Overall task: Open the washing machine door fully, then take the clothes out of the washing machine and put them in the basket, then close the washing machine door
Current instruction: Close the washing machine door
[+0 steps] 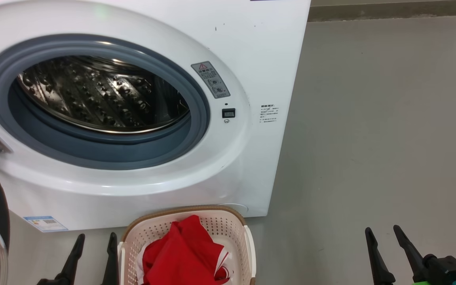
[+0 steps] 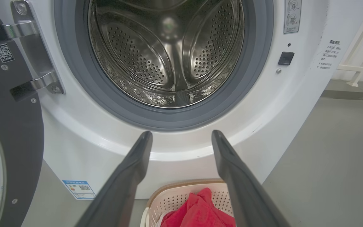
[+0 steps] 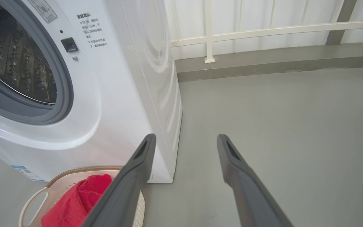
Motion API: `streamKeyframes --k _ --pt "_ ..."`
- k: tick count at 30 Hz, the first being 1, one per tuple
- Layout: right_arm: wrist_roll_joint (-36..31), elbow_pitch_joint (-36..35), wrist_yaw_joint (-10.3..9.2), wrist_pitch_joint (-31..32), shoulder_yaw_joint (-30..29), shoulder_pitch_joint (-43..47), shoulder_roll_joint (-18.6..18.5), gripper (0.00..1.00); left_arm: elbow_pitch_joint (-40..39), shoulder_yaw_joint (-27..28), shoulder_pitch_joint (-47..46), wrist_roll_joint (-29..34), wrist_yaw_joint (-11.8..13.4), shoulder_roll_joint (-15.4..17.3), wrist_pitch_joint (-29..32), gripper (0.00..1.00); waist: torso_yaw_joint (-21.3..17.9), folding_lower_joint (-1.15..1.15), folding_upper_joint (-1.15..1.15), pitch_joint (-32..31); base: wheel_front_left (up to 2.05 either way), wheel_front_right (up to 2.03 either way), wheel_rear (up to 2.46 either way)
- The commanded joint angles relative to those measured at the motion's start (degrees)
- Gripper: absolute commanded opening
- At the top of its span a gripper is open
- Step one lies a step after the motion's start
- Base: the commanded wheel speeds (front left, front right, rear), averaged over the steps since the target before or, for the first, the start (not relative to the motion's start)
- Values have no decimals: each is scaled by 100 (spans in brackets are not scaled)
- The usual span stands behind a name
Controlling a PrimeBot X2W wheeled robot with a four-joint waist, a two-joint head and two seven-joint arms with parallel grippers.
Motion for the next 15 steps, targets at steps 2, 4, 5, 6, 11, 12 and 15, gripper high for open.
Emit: streamKeyframes --k 2,4,5,6,11,12,15 --pt "-41 -141 36 -37 113 -49 -77 100 -167 157 -53 -28 29 65 -51 100 1 0 0 -6 0 0 0" --pt "-42 -138 36 -37 115 -45 -77 100 -166 144 -47 -18 26 65 -51 100 3 0 0 -11 0 0 0" --pt "-42 -136 36 -37 116 -42 -77 100 -164 137 -45 -13 25 65 -51 100 5 0 0 -14 0 0 0" --pt "-41 -135 36 -37 117 -38 -77 100 -161 132 -43 -11 25 65 -51 100 8 0 0 -20 0 0 0" --pt "-33 -121 36 -37 119 -20 -77 100 -152 109 -34 -25 31 65 -51 100 31 0 0 -51 -6 6 0" --pt "-31 -118 36 -37 125 -17 -77 100 -152 104 -30 -27 34 65 -51 100 35 0 0 -57 -35 35 0" --pt "-27 -124 36 -37 128 -7 -77 100 -148 79 -21 -26 45 65 -51 100 56 0 0 -67 -62 62 0"
